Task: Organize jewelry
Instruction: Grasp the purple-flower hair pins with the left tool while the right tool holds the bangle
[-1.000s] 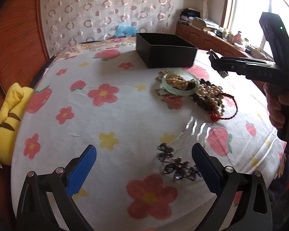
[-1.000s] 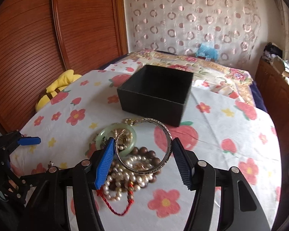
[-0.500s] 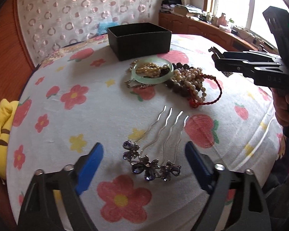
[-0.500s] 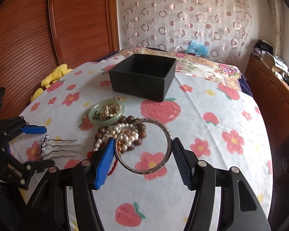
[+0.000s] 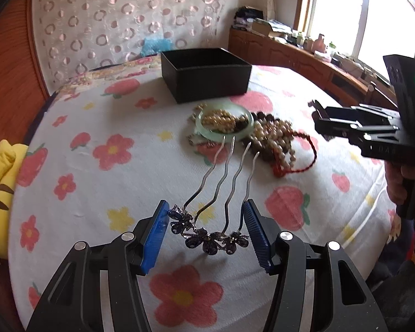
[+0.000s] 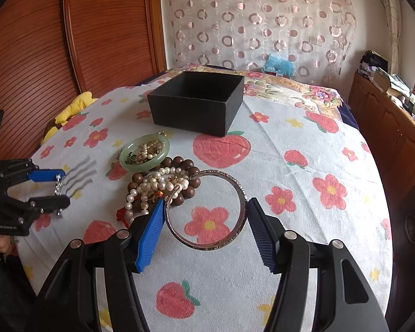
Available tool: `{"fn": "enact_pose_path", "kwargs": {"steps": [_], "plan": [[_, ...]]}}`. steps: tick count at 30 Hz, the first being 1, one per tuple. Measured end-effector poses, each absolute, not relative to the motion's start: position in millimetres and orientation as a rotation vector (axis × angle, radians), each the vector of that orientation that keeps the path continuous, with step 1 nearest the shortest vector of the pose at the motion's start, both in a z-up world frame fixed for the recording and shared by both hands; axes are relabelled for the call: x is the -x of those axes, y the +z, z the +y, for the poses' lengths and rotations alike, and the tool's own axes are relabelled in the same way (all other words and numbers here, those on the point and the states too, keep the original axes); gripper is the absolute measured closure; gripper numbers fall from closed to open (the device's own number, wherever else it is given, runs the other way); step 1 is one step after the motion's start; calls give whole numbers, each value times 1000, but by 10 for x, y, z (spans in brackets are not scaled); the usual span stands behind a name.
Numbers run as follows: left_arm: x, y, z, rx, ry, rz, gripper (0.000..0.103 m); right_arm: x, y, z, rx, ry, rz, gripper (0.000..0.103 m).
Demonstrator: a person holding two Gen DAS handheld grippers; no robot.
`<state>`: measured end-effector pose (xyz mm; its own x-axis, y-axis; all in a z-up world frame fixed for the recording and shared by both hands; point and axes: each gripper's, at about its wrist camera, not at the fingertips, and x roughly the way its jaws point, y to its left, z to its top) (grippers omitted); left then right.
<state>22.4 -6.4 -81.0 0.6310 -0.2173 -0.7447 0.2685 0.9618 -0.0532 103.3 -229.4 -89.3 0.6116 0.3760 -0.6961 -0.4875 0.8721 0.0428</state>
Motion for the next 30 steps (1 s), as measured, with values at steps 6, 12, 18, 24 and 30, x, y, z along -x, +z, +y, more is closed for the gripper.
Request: {"fn": "enact_pose_path", "kwargs": {"steps": [6, 12, 18, 24, 30], "plan": [[-319, -720, -5, -49, -269, 818, 64, -1064, -851, -2262, 170, 500, 756, 40], [-371, -769, -40, -65, -259, 838, 51, -1066, -840, -2242, 174, 500, 752, 40], [-390, -841, -163, -75, -292, 870, 33, -1061, -853, -2233, 173, 496, 758, 40], [-448, -969, -330, -163, -272, 902, 32, -1049, -861, -2221, 175, 504, 753, 40], [-385, -887, -265, -142, -276, 866, 49, -1052, -850, -2181, 184, 512, 747, 40]]}}
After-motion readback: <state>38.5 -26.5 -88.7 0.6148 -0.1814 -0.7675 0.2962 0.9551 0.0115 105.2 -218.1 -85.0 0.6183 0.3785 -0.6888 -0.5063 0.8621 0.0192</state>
